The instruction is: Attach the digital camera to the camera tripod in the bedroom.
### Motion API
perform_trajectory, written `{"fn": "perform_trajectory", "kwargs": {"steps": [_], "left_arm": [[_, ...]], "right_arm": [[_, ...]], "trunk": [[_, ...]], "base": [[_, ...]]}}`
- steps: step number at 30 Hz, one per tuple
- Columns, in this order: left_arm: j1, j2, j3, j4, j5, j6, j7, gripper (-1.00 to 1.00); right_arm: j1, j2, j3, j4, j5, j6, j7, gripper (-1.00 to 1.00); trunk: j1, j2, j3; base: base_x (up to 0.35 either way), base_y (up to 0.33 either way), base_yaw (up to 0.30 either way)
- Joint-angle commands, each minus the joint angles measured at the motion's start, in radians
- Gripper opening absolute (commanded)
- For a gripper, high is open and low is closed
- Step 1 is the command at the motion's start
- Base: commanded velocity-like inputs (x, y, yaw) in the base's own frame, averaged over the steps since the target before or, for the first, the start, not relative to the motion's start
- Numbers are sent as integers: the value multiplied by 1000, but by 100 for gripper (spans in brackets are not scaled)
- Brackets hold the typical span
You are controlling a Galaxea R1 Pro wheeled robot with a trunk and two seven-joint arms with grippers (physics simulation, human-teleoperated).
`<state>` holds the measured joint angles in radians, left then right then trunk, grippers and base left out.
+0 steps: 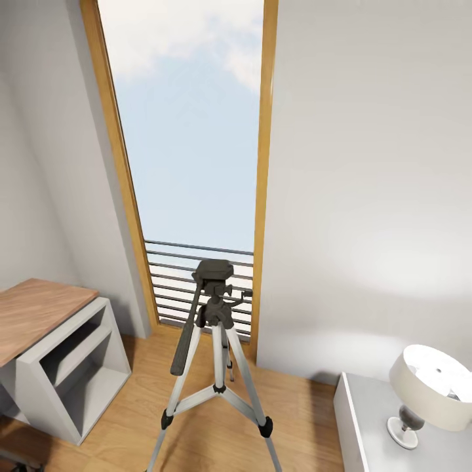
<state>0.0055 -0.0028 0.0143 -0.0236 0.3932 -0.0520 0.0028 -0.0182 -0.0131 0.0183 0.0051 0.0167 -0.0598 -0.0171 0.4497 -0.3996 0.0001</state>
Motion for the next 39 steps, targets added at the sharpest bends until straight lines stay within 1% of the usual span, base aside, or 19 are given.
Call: {"fn": "perform_trajectory", "kwargs": {"steps": [1, 39], "left_arm": [[1, 0, 1, -1, 4, -2, 0, 100], [1, 0, -2, -3, 4, -2, 0, 100]], "right_arm": [[0, 0, 2, 1, 2, -3, -2, 100], [0, 2, 1, 1, 4, -1, -1, 100]], "trunk": [[0, 0, 0], [0, 0, 0]], "base": [[0, 0, 0], [0, 0, 0]]}}
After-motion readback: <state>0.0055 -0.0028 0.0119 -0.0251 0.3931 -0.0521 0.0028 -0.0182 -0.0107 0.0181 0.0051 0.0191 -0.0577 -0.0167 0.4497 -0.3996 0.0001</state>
